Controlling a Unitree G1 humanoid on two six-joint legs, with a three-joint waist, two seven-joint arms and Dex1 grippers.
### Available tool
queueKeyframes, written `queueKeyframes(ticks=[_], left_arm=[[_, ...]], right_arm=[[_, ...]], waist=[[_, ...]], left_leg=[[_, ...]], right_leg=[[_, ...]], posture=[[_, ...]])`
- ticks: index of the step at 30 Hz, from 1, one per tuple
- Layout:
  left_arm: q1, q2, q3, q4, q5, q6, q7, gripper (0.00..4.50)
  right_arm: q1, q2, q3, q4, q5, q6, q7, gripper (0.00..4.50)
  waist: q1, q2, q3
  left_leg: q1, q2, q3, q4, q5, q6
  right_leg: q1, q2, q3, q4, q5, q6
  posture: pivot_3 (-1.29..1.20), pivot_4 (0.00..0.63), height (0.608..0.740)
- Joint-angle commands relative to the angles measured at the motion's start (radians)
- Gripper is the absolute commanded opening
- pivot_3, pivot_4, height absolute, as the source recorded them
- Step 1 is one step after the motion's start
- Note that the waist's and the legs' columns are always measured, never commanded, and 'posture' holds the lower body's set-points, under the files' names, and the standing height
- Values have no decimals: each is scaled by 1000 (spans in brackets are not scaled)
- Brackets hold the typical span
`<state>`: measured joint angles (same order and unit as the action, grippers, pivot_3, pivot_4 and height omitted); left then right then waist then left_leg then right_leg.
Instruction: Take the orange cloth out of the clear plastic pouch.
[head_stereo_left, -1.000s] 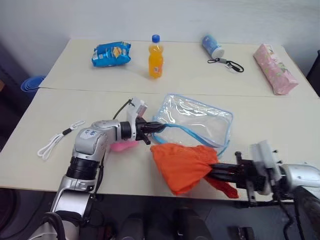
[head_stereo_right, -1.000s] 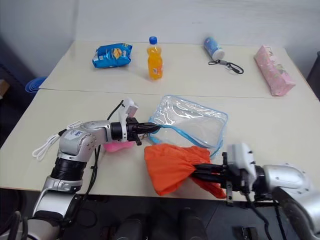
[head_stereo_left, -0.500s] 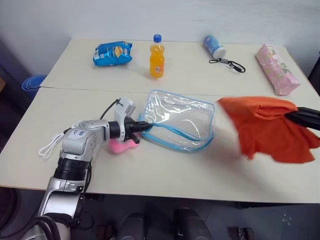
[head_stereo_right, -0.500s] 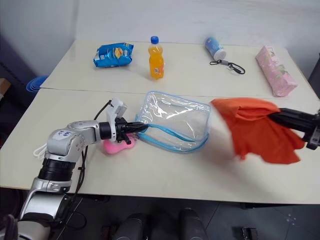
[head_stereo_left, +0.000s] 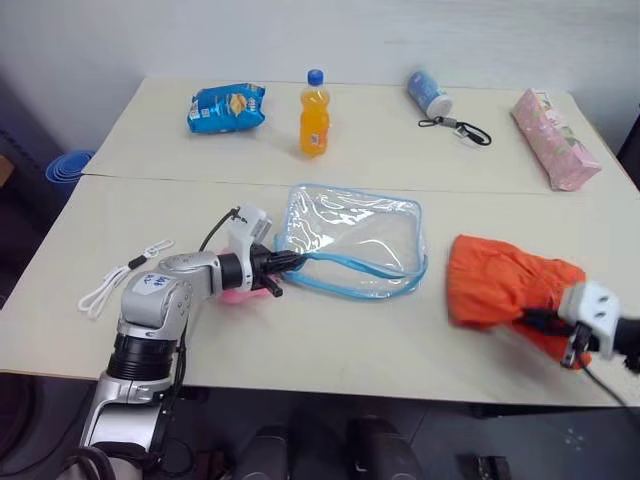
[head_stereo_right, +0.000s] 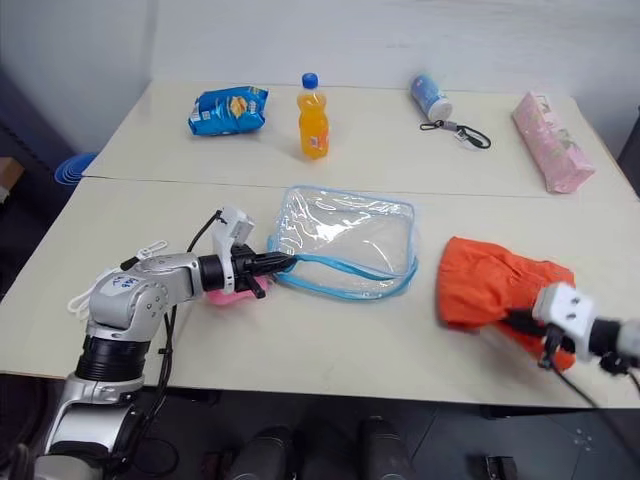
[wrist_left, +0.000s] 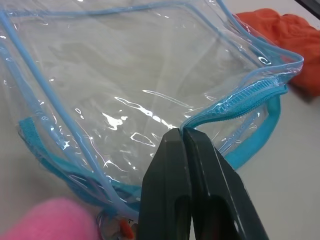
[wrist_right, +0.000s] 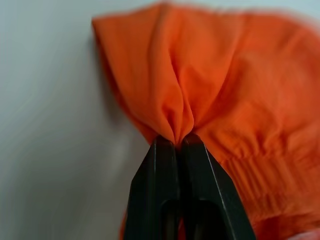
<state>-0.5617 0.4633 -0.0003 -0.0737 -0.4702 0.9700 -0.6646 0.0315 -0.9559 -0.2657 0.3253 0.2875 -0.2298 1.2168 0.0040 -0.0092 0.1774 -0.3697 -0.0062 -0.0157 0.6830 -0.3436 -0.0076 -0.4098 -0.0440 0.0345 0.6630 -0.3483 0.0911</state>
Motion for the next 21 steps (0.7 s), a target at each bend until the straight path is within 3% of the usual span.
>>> queueKeyframes(ticks=[1,7,10,12,15,21], left_arm=[[3,14,21,-62,-47,-4,-37,925],[30,92,62,-88,-123,8,-139,2663],[102,201,119,-73,-121,-188,-333,3578],[190,290,151,-66,-85,-363,-471,3588],[292,354,199,-18,-22,-570,-535,3588],[518,403,268,106,102,-974,-619,3588]], right_arm=[[34,-33,-51,-8,22,-17,31,1324],[155,-56,-207,-145,147,53,91,3259],[288,-15,-366,-361,264,222,35,4350],[343,28,-431,-491,347,335,-31,4474],[359,76,-431,-634,527,483,-62,4474],[332,205,-160,-675,280,197,40,4474]], waist=[[-2,0,0],[-5,0,0],[-8,0,0],[-11,1,0],[-10,1,-1],[-3,2,-1]], left_leg=[[0,0,0,0,0,0],[0,0,-1,-1,0,-1],[1,1,-1,-2,0,-1],[1,2,-1,-3,0,-3],[3,2,-1,-5,0,-3],[3,1,-2,-6,-5,5]], right_leg=[[0,0,0,0,0,0],[0,1,-1,0,0,0],[0,1,0,0,0,0],[0,2,0,-1,0,0],[2,2,0,-2,-1,-2],[2,-1,-1,-5,-1,-2]], posture=[[0,150,740],[0,150,740],[0,150,740],[0,150,740],[0,150,740],[0,150,740]])
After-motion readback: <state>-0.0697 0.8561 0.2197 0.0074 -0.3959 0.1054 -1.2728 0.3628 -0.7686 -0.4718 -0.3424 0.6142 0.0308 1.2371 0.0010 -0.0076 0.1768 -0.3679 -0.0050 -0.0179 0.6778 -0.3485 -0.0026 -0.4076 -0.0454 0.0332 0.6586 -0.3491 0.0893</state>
